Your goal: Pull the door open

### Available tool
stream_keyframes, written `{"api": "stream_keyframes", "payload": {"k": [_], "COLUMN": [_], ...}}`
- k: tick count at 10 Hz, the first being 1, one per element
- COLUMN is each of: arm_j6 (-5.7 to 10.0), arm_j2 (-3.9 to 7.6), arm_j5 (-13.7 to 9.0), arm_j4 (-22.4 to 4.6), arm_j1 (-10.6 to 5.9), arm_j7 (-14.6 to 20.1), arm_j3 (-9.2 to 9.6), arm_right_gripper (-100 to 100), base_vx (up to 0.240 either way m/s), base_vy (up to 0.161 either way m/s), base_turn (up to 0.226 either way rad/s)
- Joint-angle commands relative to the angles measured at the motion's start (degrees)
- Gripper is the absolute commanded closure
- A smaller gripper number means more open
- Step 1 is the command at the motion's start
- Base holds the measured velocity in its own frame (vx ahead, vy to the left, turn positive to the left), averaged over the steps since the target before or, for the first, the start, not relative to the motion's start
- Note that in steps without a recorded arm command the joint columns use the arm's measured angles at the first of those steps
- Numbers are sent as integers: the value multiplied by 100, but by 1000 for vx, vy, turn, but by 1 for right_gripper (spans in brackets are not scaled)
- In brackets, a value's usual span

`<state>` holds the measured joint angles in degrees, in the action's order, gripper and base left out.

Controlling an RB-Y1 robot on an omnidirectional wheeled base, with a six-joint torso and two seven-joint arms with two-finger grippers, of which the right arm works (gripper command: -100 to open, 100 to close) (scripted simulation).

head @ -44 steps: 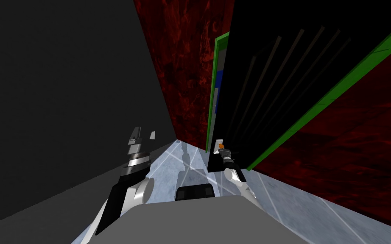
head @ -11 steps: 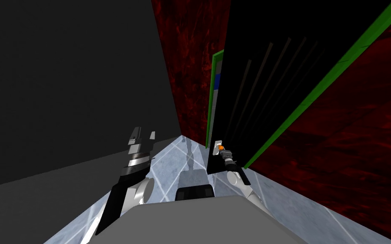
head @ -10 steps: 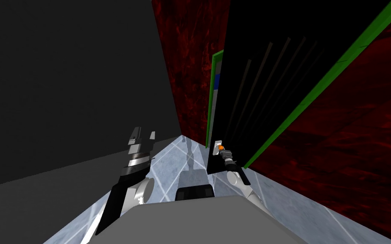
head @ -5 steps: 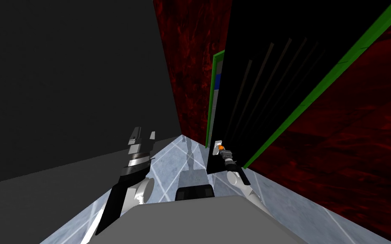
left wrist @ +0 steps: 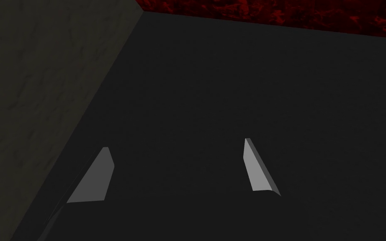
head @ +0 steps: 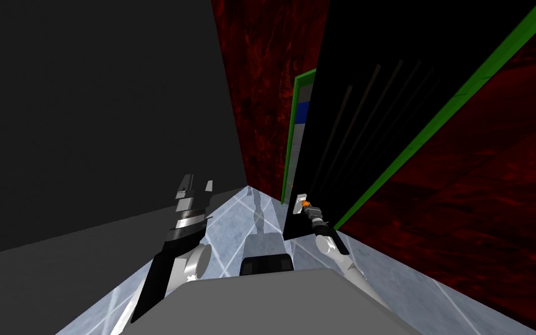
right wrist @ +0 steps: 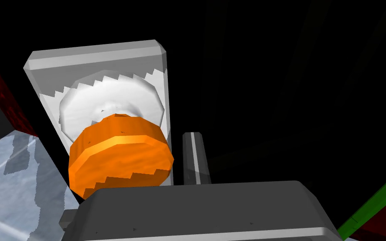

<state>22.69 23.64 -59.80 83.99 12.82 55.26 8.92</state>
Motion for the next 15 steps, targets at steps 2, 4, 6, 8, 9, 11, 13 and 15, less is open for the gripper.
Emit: {"api": "stream_keyframes", "payload": {"k": [2, 4, 6, 8, 9, 11, 13, 15], "arm_j6": [7, 7, 65, 136, 177, 241, 262, 302], "arm_j2": [-12, -12, 43, 97, 129, 177, 193, 224], "arm_j5": [8, 8, 43, 93, 121, 165, 180, 208], "arm_j4": [20, 20, 26, 62, 82, 114, 124, 144], "arm_j1": [-14, -14, -5, -7, -7, -8, -8, -9], "arm_j7": [-3, -3, 58, 131, 174, 239, 260, 302], "arm_j3": [22, 22, 118, 261, 344, 471, 513, 594], "arm_right_gripper": [100, 100, -100, -100, -100, -100, -100, -100], "base_vx": [-10, 0, -61, -222, -241, -180, -99, -46], "base_vy": [-9, 0, -14, -142, -112, -69, -72, -36], "base_turn": [6, 0, 77, 175, 166, 105, 77, 65]}}
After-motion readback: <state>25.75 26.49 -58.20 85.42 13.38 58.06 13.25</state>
